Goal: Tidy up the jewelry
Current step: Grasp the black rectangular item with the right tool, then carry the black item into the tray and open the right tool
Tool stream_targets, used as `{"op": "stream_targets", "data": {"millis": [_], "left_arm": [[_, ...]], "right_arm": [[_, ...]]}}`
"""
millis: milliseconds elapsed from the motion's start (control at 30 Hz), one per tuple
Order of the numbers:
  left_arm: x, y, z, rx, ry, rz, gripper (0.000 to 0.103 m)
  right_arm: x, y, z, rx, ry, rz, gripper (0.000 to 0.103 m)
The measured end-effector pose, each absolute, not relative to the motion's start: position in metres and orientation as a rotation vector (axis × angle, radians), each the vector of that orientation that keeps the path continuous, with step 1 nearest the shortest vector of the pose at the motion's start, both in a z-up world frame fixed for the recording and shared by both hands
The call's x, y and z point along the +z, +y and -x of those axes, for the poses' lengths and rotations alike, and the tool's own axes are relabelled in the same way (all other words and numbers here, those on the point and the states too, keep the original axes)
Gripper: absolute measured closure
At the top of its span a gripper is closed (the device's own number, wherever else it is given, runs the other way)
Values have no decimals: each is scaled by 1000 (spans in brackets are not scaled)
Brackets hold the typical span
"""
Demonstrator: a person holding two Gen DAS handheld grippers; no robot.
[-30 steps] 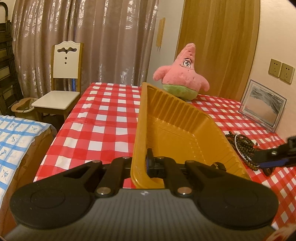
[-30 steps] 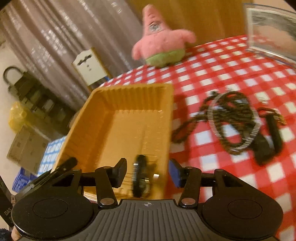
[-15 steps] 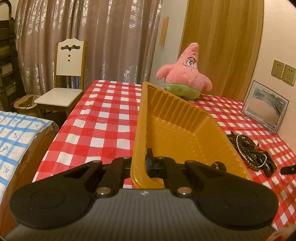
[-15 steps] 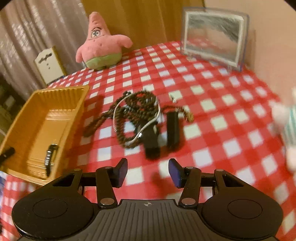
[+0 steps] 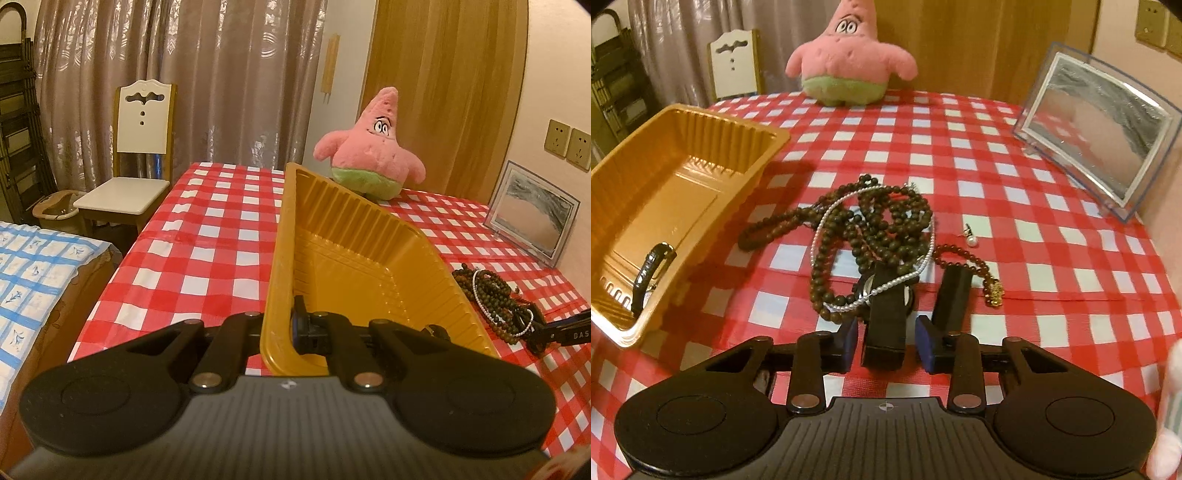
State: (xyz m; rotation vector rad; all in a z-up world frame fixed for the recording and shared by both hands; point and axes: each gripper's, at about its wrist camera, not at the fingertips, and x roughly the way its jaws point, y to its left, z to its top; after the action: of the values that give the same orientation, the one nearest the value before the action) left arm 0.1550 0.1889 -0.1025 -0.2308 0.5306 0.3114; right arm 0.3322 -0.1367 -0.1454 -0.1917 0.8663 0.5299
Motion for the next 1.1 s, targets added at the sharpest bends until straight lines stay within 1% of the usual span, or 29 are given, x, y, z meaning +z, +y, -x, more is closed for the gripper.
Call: {"op": "stream_targets", "data": {"millis": [33, 67, 100, 300, 467, 800, 1100], "left_arm": [[-102, 189, -155, 312, 531, 231, 98], [-102, 189, -155, 312, 531, 230, 98], [-102, 189, -155, 313, 531, 230, 98], [-102, 188, -153, 317, 533, 232, 98], [-102, 187, -152, 317, 536, 230, 98], [-102, 186, -152, 317, 536, 229, 98], [-101, 186, -153, 312, 536, 228, 98]], "right_arm": [[-146, -135, -334, 533, 871, 195, 70], [-147, -134, -334, 534, 877, 202, 76], [-149, -134, -335, 533, 888, 211, 79], [-144, -141, -331, 518, 919, 174, 80], [-127, -151, -323, 494, 926, 101, 80], [-96, -177, -314, 469, 993, -131, 80], [-67, -164, -304, 544, 980, -263, 80]]}}
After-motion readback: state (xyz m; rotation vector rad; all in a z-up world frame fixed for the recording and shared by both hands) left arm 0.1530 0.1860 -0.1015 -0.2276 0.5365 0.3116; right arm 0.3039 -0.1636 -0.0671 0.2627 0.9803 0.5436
